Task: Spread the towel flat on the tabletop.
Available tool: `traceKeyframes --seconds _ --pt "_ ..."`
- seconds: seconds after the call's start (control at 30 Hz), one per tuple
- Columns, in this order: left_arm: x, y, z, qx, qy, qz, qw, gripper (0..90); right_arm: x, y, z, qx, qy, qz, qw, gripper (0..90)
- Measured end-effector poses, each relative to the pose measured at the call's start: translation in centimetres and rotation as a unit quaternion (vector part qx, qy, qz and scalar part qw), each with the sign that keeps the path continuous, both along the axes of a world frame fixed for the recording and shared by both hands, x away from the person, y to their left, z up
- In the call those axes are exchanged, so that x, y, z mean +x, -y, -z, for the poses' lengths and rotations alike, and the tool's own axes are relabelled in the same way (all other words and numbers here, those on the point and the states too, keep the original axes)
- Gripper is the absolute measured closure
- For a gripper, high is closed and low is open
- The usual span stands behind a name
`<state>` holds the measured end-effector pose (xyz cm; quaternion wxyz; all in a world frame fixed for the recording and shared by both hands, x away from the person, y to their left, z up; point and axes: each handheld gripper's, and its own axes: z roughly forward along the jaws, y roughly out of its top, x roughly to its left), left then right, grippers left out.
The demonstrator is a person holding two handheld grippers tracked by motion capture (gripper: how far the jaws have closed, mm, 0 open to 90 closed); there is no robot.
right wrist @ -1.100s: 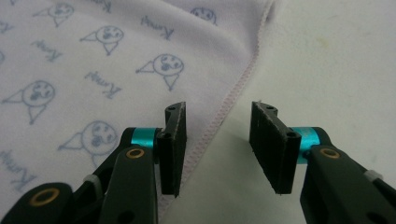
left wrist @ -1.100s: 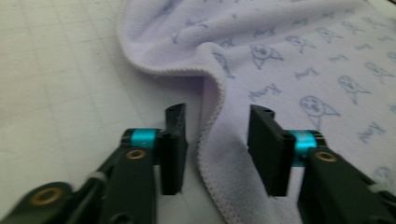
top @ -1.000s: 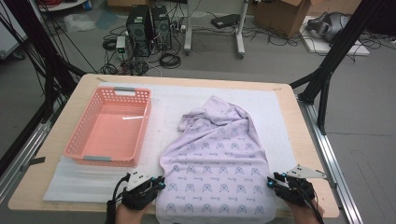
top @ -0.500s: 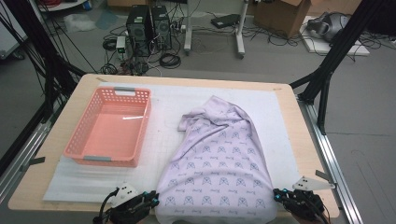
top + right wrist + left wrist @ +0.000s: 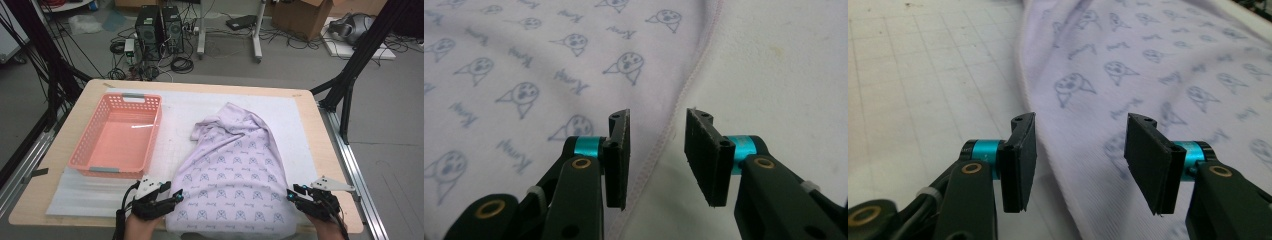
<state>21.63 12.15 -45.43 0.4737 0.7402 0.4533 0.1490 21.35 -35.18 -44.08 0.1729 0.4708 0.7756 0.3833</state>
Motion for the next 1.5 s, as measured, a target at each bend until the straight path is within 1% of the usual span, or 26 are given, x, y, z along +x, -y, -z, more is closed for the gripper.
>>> traceKeyframes --seconds 0.07,0.1,0.17,0.2,0.23,0.27,0.33,0.47,0.53,0.63,0.7,0.73,0.77,0.8,0.87,0.9,0.97,1.0,1.07,1.13,1.2,1.27,1.4,1.43,1.47,1.5 --pt "0.7 0.3 0.3 0.014 -0.017 0.000 0.9998 47.3 0.7 -0.4 0.3 -0.006 -0.009 0.001 0.9999 62.1" --pt "0.7 0.5 0.2 0.020 -0.013 0.001 0.9997 48.9 0.9 -0.6 0.5 -0.012 -0.012 0.002 0.9999 62.9" --pt "0.6 0.7 0.2 0.045 -0.006 0.002 0.9989 64.5 1.3 -0.6 0.5 -0.017 -0.012 0.006 0.9998 69.7" --pt "0.6 0.7 0.1 0.054 -0.003 0.009 0.9985 76.3 1.4 -0.5 0.5 -0.017 -0.015 0.009 0.9997 76.2" --pt "0.6 0.6 0.1 0.051 -0.006 0.014 0.9986 86.8 1.5 -0.4 0.4 -0.012 -0.021 0.005 0.9997 87.5" --pt "0.5 0.6 0.1 0.050 -0.006 0.015 0.9986 87.2 1.5 -0.3 0.4 -0.006 -0.027 -0.001 0.9996 87.5" --pt "0.2 0.2 0.1 0.042 -0.011 0.016 0.9989 87.5 1.3 -0.4 0.2 -0.014 -0.030 -0.004 0.9994 88.0" --pt "-1.0 -1.0 0.1 0.019 -0.030 0.017 0.9992 87.4 -0.1 0.0 0.1 -0.014 -0.036 -0.016 0.9991 88.1" --pt "-1.6 -1.1 0.0 0.019 -0.032 0.023 0.9991 87.4 -0.9 0.3 0.0 -0.015 -0.040 -0.022 0.9988 88.1" --pt "-2.7 -0.7 0.0 0.028 -0.031 0.034 0.9985 87.3 -1.9 0.4 -0.1 -0.016 -0.047 -0.027 0.9984 88.0" --pt "-3.1 -0.7 -0.1 0.029 -0.033 0.039 0.9983 87.2 -2.4 0.6 -0.1 -0.012 -0.051 -0.030 0.9982 87.9" --pt "-3.1 -0.7 -0.1 0.027 -0.030 0.039 0.9984 86.4 -2.5 0.6 -0.1 -0.010 -0.052 -0.033 0.9980 86.9" --pt "-3.1 -0.7 -0.2 0.024 -0.026 0.037 0.9987 81.3 -2.5 0.6 -0.2 -0.008 -0.051 -0.033 0.9981 83.5" --pt "-3.0 -0.7 -0.3 0.018 -0.020 0.037 0.9990 73.3 -2.4 0.5 -0.2 -0.006 -0.046 -0.030 0.9985 75.7" --pt "-2.5 -0.8 -0.5 0.008 -0.007 0.032 0.9994 60.2 -2.1 0.4 -0.4 0.003 -0.032 -0.027 0.9991 68.8" --pt "-2.1 -0.9 -0.6 0.000 -0.003 0.032 0.9995 58.0 -1.8 0.3 -0.5 0.008 -0.023 -0.025 0.9994 67.0" --pt "-1.4 -0.9 -0.8 -0.012 0.002 0.029 0.9995 52.5 -1.1 0.0 -0.8 0.004 -0.005 -0.022 0.9997 64.2" --pt "-0.9 -0.9 -0.9 -0.017 0.006 0.027 0.9995 51.4 -0.8 -0.2 -0.9 0.005 0.000 -0.019 0.9998 63.5" --pt "-0.1 -0.7 -1.0 -0.013 0.008 0.031 0.9994 50.4 0.1 -0.5 -1.1 -0.002 0.017 -0.018 0.9997 62.9" --pt "0.9 -0.4 -1.0 -0.020 0.002 0.038 0.9991 50.2 1.1 -0.8 -1.1 -0.011 0.025 -0.014 0.9995 62.0" --pt "2.0 0.0 -1.0 -0.032 0.000 0.039 0.9987 49.0 2.4 -1.1 -0.9 -0.021 0.024 -0.011 0.9994 60.7" --pt "3.2 0.5 -1.2 -0.022 0.002 0.043 0.9988 49.0 3.7 -1.4 -0.5 -0.028 0.019 -0.008 0.9994 58.8" --pt "6.1 1.4 -1.1 -0.009 -0.013 0.035 0.9993 48.9 5.8 -2.0 0.4 -0.046 0.012 0.000 0.9989 58.3" --pt "6.8 1.7 -1.1 -0.008 -0.020 0.032 0.9993 49.0 6.1 -2.1 0.5 -0.049 0.012 0.001 0.9987 60.5" --pt "7.5 2.0 -0.9 -0.004 -0.022 0.027 0.9994 49.5 6.3 -2.0 0.6 -0.042 0.009 0.001 0.9991 63.5" --pt "7.9 2.3 -0.9 0.001 -0.026 0.026 0.9993 50.4 6.5 -1.9 0.6 -0.037 0.008 -0.003 0.9993 69.9"
